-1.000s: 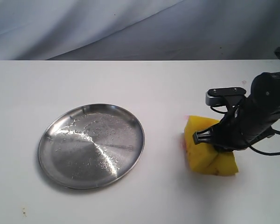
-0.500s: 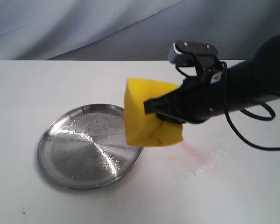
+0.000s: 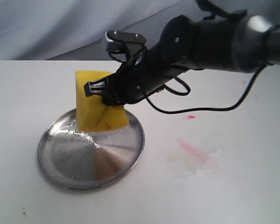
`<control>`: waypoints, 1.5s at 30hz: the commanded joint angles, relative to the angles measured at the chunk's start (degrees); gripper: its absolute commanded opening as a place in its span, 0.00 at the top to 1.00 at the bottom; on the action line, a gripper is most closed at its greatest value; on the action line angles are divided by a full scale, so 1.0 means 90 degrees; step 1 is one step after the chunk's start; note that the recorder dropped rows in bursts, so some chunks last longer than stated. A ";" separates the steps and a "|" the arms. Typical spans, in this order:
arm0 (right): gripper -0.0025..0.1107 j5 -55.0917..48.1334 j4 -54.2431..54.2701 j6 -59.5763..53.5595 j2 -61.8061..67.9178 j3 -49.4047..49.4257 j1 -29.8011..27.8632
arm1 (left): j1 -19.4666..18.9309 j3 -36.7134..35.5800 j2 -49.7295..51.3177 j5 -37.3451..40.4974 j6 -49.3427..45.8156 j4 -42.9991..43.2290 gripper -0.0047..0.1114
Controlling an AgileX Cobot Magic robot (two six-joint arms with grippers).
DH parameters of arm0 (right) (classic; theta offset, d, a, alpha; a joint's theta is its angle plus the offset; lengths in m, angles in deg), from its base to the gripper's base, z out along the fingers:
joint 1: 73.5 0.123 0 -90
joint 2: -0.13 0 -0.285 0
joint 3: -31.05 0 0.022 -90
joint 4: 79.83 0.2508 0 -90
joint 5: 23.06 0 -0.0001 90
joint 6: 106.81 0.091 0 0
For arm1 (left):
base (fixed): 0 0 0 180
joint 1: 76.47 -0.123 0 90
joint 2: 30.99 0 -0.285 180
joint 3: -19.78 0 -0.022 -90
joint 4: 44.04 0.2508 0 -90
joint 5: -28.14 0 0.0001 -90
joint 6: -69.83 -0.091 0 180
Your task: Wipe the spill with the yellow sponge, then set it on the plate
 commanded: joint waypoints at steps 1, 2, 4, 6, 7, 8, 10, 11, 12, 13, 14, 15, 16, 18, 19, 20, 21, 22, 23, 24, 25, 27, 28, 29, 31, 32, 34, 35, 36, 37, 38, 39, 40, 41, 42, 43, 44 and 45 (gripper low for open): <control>0.94 -0.0261 0.0044 -0.0081 0.0691 -0.0272 0.0031 | -0.0010 0.0019 -0.0022 -0.0029 0.0055 -0.0055 0.96; 0.90 -0.0261 0.0059 -0.0187 0.0771 -0.0272 0.0031 | -0.0010 0.0019 -0.0022 -0.0029 0.0055 -0.0055 0.96; 0.77 -0.0286 0.0059 -0.0266 0.0921 -0.0272 0.0031 | -0.0010 0.0019 -0.0022 -0.0029 0.0055 -0.0055 0.96; 0.61 -0.0286 0.0059 -0.0266 0.0969 -0.0272 0.0031 | -0.0010 0.0019 -0.0022 -0.0029 0.0055 -0.0055 0.96; 0.52 -0.0273 0.0059 -0.0266 0.0969 -0.0272 0.0031 | -0.0010 0.0019 -0.0022 -0.0029 0.0055 -0.0055 0.96; 0.42 -0.0257 0.0059 -0.0241 0.0969 -0.0272 0.0031 | -0.0010 0.0019 -0.0022 -0.0029 0.0055 -0.0055 0.96; 0.32 -0.0257 0.0077 -0.0154 0.0908 -0.0272 0.0031 | -0.0010 0.0019 -0.0022 -0.0029 0.0055 -0.0055 0.96; 0.30 -0.0324 0.0077 -0.0125 0.0855 -0.0272 0.0031 | -0.0010 0.0019 -0.0022 -0.0029 0.0055 -0.0055 0.96; 0.30 -0.0400 0.0077 -0.0125 0.0807 -0.0272 0.0031 | -0.0010 0.0019 -0.0022 -0.0029 0.0055 -0.0055 0.96; 0.30 -0.0476 0.0077 -0.0125 0.0727 -0.0272 0.0031 | -0.0010 0.0019 -0.0022 -0.0029 0.0055 -0.0055 0.96; 0.32 -0.0566 0.0077 -0.0125 0.0627 -0.0272 0.0031 | -0.0010 0.0019 -0.0022 -0.0029 0.0055 -0.0055 0.96; 0.33 -0.0652 0.0077 -0.0125 0.0531 -0.0272 0.0031 | -0.0010 0.0019 -0.0022 -0.0029 0.0055 -0.0055 0.96; 0.35 -0.0743 0.0017 -0.0125 0.0394 -0.0272 0.0031 | -0.0010 0.0019 -0.0022 -0.0029 0.0055 -0.0055 0.96; 0.40 -0.0915 -0.0246 0.0011 0.0099 -0.0272 0.0031 | -0.0010 0.0019 -0.0022 -0.0029 0.0055 -0.0055 0.96; 0.45 -0.0920 -0.0463 0.0192 -0.0086 -0.0218 0.0031 | -0.0010 0.0019 -0.0022 -0.0029 0.0055 -0.0055 0.96; 0.49 -0.0830 -0.0717 0.0348 -0.0316 -0.0128 0.0031 | -0.0010 0.0019 -0.0022 -0.0029 0.0055 -0.0055 0.96; 0.53 -0.0739 -0.0956 0.0502 -0.0485 -0.0004 0.0031 | -0.0010 0.0019 -0.0022 -0.0029 0.0055 -0.0055 0.96; 0.58 -0.0589 -0.1275 0.0742 -0.0703 0.0166 0.0031 | -0.0010 0.0019 -0.0022 -0.0029 0.0055 -0.0055 0.96; 0.62 -0.0396 -0.1666 0.0988 -0.0936 0.0383 0.0031 | -0.0010 0.0019 -0.0022 -0.0029 0.0055 -0.0055 0.96; 0.68 -0.0216 -0.2002 0.1305 -0.1135 0.0585 0.0012 | -0.0010 0.0019 -0.0022 -0.0029 0.0055 -0.0055 0.96; 0.73 -0.0018 -0.2376 0.1583 -0.1380 0.0869 0.0005 | -0.0010 0.0019 -0.0022 -0.0029 0.0055 -0.0055 0.96; 0.83 0.0338 -0.2935 0.1998 -0.1821 0.1433 -0.0015 | -0.0010 0.0019 -0.0022 -0.0029 0.0055 -0.0055 0.96; 0.88 0.0528 -0.3174 0.2146 -0.2064 0.1757 -0.0015 | -0.0010 0.0019 -0.0022 -0.0029 0.0055 -0.0055 0.96; 0.93 0.0713 -0.3410 0.2297 -0.2309 0.2078 -0.0015 | -0.0010 0.0019 -0.0022 -0.0029 0.0055 -0.0055 0.96; 0.98 0.1132 -0.3670 0.2569 -0.2768 0.2689 -0.0015 | -0.0010 0.0019 -0.0022 -0.0029 0.0055 -0.0055 0.96; 0.98 0.1343 -0.3748 0.2702 -0.2979 0.2966 -0.0015 | -0.0010 0.0019 -0.0022 -0.0029 0.0055 -0.0055 0.96; 0.98 0.1623 -0.3799 0.2955 -0.3328 0.3377 -0.0015 | -0.0010 0.0019 -0.0022 -0.0029 0.0055 -0.0055 0.96; 0.98 0.1746 -0.3799 0.3068 -0.3500 0.3566 -0.0015 | -0.0010 0.0019 -0.0022 -0.0029 0.0055 -0.0055 0.96; 0.98 0.1862 -0.3799 0.3159 -0.3657 0.3740 -0.0015 | -0.0010 0.0019 -0.0022 -0.0029 0.0055 -0.0055 0.96; 0.98 0.1939 -0.3799 0.3217 -0.3779 0.3872 -0.0015 | -0.0010 0.0019 -0.0022 -0.0029 0.0055 -0.0055 0.96; 0.98 0.2034 -0.3799 0.3253 -0.3922 0.4029 -0.0015 | -0.0010 0.0019 -0.0022 -0.0029 0.0055 -0.0055 0.96; 0.98 0.2097 -0.3799 0.3268 -0.4056 0.4170 -0.0015 | -0.0010 0.0019 -0.0022 -0.0029 0.0055 -0.0055 0.96; 0.98 0.2112 -0.3799 0.3279 -0.4186 0.4300 -0.0015 | -0.0010 0.0019 -0.0022 -0.0029 0.0055 -0.0055 0.96; 0.98 0.2124 -0.3799 0.3279 -0.4305 0.4432 -0.0015 | -0.0010 0.0019 -0.0022 -0.0029 0.0055 -0.0055 0.96; 0.98 0.2155 -0.3812 0.3279 -0.4425 0.4563 -0.0015 | -0.0010 0.0019 -0.0022 -0.0029 0.0055 -0.0055 0.96; 0.98 0.2180 -0.3845 0.3279 -0.4517 0.4669 -0.0015 | -0.0010 0.0019 -0.0022 -0.0029 0.0055 -0.0055 0.96; 0.98 0.2232 -0.3846 0.3279 -0.4654 0.4830 -0.0015 | -0.0010 0.0019 -0.0022 -0.0029 0.0055 -0.0055 0.96; 0.98 0.2270 -0.3901 0.3279 -0.4744 0.4939 -0.0028 | -0.0010 0.0019 -0.0022 -0.0029 0.0055 -0.0055 0.96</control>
